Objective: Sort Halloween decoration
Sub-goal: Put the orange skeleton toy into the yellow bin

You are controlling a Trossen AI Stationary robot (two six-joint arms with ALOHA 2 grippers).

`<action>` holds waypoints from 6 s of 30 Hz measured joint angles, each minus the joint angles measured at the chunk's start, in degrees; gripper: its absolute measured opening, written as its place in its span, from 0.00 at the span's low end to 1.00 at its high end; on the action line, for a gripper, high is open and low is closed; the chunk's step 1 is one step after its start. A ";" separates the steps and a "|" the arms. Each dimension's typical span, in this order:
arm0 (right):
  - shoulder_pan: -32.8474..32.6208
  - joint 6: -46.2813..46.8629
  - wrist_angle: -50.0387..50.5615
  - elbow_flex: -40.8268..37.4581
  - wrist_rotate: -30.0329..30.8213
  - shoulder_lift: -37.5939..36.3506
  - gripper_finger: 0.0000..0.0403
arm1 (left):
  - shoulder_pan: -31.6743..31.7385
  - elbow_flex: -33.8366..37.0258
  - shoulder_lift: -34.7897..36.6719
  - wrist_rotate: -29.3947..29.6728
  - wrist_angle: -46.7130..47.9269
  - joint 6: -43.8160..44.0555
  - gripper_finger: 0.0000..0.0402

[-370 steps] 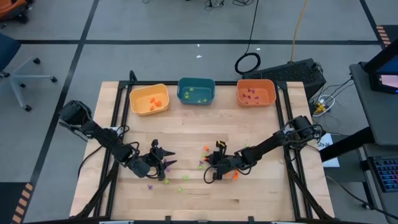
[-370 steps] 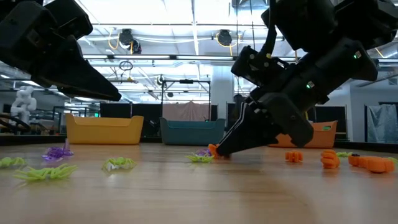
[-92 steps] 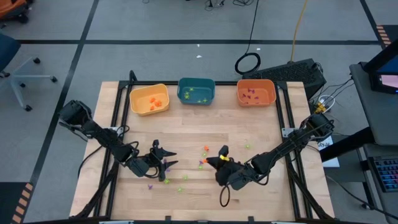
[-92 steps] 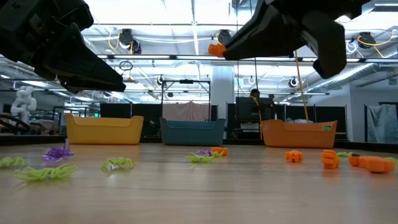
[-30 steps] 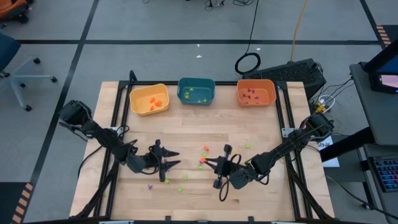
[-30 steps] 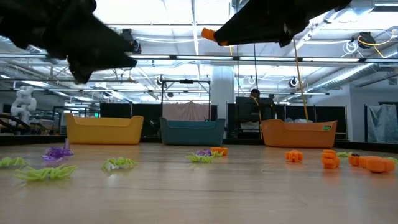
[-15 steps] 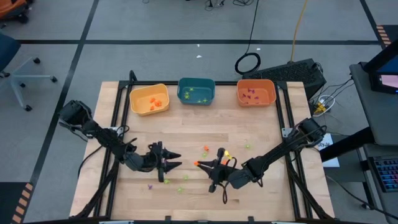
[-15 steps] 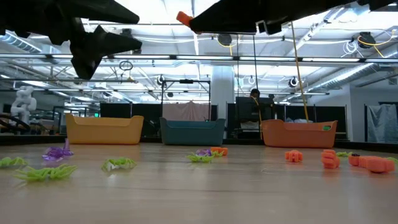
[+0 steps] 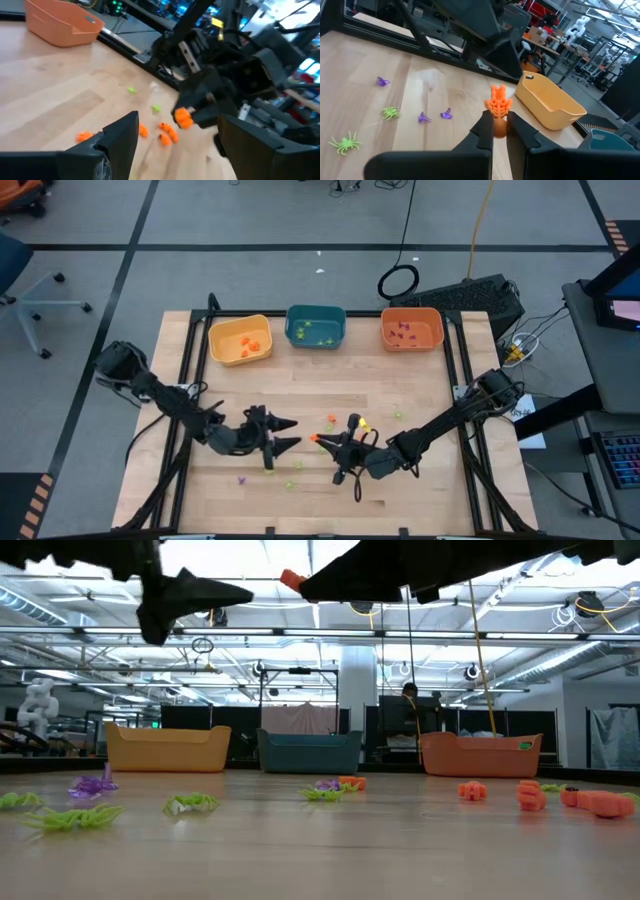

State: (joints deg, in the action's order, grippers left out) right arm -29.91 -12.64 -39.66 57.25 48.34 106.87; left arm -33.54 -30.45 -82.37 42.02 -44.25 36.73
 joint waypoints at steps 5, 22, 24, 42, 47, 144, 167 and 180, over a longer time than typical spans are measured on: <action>0.12 1.27 0.00 0.00 0.18 -0.02 0.02 | 1.96 -5.93 0.00 0.01 11.06 2.05 0.64; 1.35 1.50 0.04 0.00 2.80 0.00 0.02 | 5.39 -9.58 -2.02 -8.38 19.35 11.04 0.62; 1.44 1.88 0.04 0.00 2.70 0.00 0.02 | 6.18 -9.60 -3.18 -8.87 18.38 11.35 0.62; 1.49 2.99 1.79 -0.04 2.62 0.00 0.02 | 8.88 -9.60 -7.45 -10.32 11.48 12.09 0.62; 1.49 2.99 1.79 -0.04 2.62 0.00 0.02 | 8.88 -9.60 -7.45 -10.25 11.12 12.16 0.62; -8.83 34.01 33.94 0.00 -23.34 -4.37 0.41 | 20.35 -16.08 -24.06 -35.80 30.56 -28.55 0.03; -8.83 32.92 34.80 0.00 -23.36 -4.37 0.41 | 21.47 -15.94 7.07 -15.70 74.82 -28.64 0.05; -8.81 32.92 35.63 0.00 -23.06 -4.37 0.41 | 42.04 -15.96 20.65 -10.43 93.62 -37.30 0.05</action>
State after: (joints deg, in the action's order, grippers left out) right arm -38.72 20.27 -4.03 57.25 25.28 102.50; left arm 8.50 -46.41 -61.72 31.59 49.37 -0.57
